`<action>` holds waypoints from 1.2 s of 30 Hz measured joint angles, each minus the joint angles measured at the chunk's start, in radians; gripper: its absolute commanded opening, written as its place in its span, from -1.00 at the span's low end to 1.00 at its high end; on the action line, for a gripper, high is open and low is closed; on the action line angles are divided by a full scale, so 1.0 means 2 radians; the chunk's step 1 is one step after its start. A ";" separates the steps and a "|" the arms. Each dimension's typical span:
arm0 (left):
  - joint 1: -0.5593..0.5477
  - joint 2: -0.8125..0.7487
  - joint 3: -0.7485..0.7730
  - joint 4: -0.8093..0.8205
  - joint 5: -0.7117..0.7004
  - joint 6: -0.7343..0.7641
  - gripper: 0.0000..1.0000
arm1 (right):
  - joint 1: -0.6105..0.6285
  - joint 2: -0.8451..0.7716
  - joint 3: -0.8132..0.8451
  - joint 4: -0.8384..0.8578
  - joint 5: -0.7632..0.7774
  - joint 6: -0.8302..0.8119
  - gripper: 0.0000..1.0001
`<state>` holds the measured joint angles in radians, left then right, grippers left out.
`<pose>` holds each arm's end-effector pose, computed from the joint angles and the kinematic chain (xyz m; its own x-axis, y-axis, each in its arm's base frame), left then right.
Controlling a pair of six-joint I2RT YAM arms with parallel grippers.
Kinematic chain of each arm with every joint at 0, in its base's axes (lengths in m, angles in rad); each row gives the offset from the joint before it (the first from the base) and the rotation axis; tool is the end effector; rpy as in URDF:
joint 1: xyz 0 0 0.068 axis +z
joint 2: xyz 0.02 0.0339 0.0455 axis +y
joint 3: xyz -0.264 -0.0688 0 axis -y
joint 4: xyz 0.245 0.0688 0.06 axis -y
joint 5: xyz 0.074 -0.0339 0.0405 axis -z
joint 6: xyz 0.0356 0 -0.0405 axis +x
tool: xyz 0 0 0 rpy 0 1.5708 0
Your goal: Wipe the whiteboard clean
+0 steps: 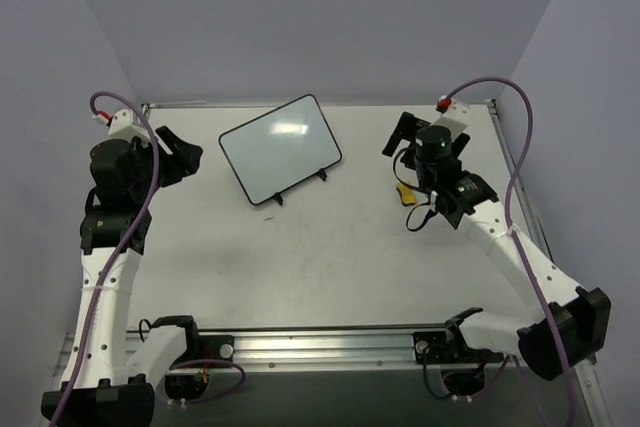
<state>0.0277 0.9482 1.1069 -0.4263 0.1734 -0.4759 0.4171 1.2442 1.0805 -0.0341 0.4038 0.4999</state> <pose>0.2038 -0.0005 0.3971 -0.2987 -0.4597 -0.8363 0.0025 0.8760 -0.4824 0.2721 0.1053 0.3618 -0.1674 0.4079 -0.8975 0.0683 0.9130 0.4022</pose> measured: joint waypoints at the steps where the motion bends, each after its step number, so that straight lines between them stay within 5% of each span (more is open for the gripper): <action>1: 0.000 -0.001 0.002 -0.006 0.002 0.005 0.38 | 0.010 -0.015 0.001 -0.002 0.001 -0.006 1.00; 9: 0.000 -0.008 0.013 -0.029 0.003 0.028 0.38 | 0.032 -0.084 0.006 -0.006 0.006 -0.033 1.00; 18: 0.000 0.019 0.043 -0.034 0.007 0.022 0.39 | 0.032 -0.071 0.017 0.018 0.005 -0.048 1.00; 21: -0.003 0.061 0.100 -0.036 0.003 0.014 0.53 | 0.032 -0.019 0.079 0.039 -0.001 -0.055 1.00; 22: -0.006 0.080 0.126 -0.041 0.001 0.013 0.99 | 0.031 0.005 0.111 0.042 -0.004 -0.058 1.00; 28: -0.060 0.205 0.318 -0.073 -0.039 0.029 0.88 | 0.031 0.125 0.299 0.040 -0.029 -0.075 1.00; 36: -0.085 0.222 0.340 -0.115 -0.083 0.057 0.88 | 0.030 0.120 0.316 0.034 -0.039 -0.094 1.00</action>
<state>-0.1417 1.3914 1.7878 -0.6567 0.0074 -0.3614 0.4778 1.4837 1.7130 0.0330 0.3264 0.3115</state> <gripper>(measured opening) 0.941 0.996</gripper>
